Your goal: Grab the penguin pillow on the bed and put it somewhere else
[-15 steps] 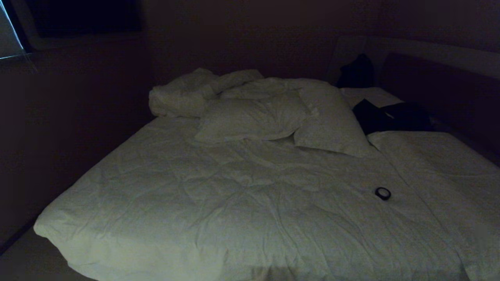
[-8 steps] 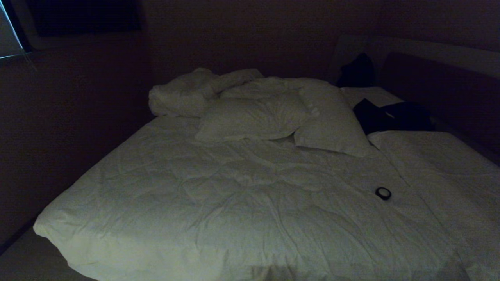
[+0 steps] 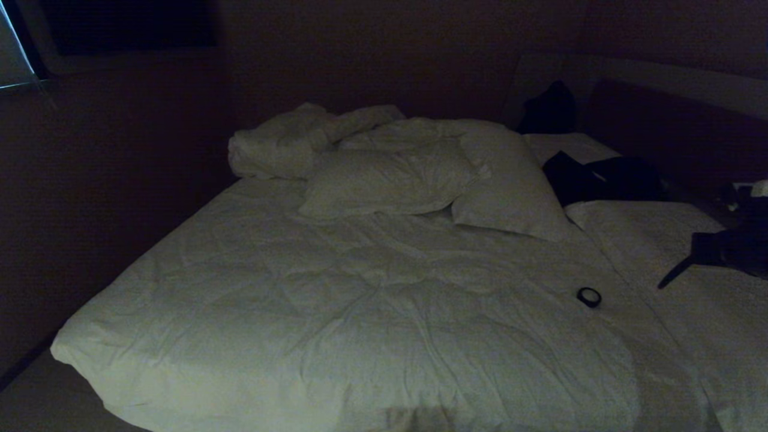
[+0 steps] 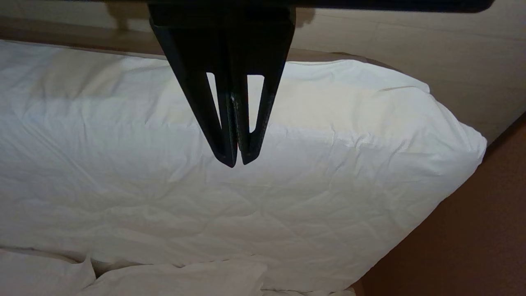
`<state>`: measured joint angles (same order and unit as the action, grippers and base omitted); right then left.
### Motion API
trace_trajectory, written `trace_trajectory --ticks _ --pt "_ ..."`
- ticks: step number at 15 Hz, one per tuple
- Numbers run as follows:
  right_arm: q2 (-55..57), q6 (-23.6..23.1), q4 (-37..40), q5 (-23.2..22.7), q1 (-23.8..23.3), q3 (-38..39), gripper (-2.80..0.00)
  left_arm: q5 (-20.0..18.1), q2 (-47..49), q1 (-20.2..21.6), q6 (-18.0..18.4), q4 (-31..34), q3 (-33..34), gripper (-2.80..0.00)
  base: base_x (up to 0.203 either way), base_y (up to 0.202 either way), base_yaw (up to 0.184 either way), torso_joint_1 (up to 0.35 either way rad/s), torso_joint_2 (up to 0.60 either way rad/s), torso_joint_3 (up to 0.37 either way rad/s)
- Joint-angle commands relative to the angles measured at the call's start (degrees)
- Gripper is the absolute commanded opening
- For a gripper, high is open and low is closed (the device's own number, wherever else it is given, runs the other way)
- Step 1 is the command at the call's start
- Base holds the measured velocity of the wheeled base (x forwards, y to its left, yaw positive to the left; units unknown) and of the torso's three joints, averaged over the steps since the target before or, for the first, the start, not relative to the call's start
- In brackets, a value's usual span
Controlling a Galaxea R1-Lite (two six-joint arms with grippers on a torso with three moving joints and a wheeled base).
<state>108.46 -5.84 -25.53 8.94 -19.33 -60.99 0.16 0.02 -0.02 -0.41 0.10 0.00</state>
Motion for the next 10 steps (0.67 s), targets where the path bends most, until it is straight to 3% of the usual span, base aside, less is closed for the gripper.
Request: trace_trajectory --ticks 1,5,10 --pt "-1.29 29.80 8.32 13.65 7.97 0.21 -2.80 0.02 -0.02 0.02 -0.01 -0.01 0.09 -2.80 0.000 0.000 0.000 0.000 0.00 0.000" --pt "-8.63 34.72 17.95 13.42 19.28 1.64 -2.80 0.02 -0.02 0.02 -0.03 -0.01 0.09 -2.80 0.000 0.000 0.000 0.000 0.00 0.000" --pt "-25.46 35.43 23.51 12.52 26.63 9.45 -2.80 0.02 -0.02 0.02 -0.03 -0.01 0.09 -2.80 0.000 0.000 0.000 0.000 0.00 0.000"
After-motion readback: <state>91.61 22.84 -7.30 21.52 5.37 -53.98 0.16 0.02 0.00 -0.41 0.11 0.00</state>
